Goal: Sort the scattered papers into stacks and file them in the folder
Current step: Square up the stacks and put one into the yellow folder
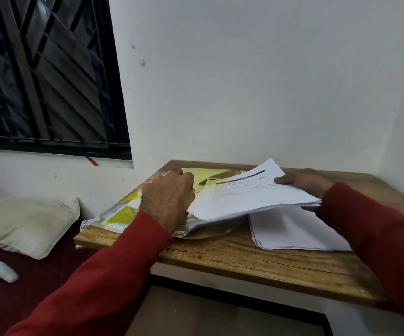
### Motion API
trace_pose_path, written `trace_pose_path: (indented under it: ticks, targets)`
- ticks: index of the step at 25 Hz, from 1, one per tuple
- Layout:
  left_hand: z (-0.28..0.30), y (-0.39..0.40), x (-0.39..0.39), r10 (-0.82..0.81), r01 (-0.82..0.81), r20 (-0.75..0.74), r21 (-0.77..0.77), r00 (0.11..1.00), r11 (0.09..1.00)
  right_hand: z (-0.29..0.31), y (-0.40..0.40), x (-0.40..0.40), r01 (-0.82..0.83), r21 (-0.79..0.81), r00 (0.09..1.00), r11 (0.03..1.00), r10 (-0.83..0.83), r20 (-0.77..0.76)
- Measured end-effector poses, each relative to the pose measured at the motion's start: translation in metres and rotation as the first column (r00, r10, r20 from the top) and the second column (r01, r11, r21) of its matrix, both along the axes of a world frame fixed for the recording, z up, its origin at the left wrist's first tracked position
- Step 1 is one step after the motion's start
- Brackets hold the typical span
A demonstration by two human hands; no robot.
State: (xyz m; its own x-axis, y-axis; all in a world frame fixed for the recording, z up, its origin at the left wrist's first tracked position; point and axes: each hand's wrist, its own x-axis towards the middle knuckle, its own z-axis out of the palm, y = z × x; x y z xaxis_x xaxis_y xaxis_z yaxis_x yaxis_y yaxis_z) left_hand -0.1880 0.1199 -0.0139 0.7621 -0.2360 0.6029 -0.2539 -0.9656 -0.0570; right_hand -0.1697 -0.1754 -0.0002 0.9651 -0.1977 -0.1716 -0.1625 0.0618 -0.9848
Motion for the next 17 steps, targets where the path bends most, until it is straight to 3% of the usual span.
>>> trace_pose_path:
  ticks: [1,3,6,10,14,17]
  targets:
    - [0.0,0.0,0.0,-0.006,0.006,0.001,-0.011,1.0,1.0,-0.006,0.01,0.0,-0.051,0.103,0.999,0.993,0.052,-0.007]
    - [0.0,0.0,0.0,-0.012,0.012,-0.002,-0.025,1.0,1.0,-0.019,0.03,0.003,-0.081,0.083,0.997,0.993,0.082,-0.012]
    - [-0.002,-0.002,-0.001,-0.017,0.017,-0.006,-0.022,1.0,1.0,-0.019,0.046,0.011,0.024,0.014,0.995,1.0,-0.026,0.097]
    - [-0.005,-0.008,0.002,-0.044,0.043,-0.019,-0.035,0.999,0.998,-0.023,0.077,0.009,-0.048,0.108,0.997,0.993,0.041,0.065]
    - [-0.009,-0.009,0.007,-0.083,0.081,-0.038,-0.059,0.996,0.995,-0.026,0.077,0.011,-0.072,-0.082,0.997,0.994,0.075,0.037]
    - [-0.013,-0.014,0.004,-0.077,0.075,-0.038,-0.052,0.996,0.996,-0.025,0.075,0.019,-0.03,-0.118,0.998,0.993,0.036,0.051]
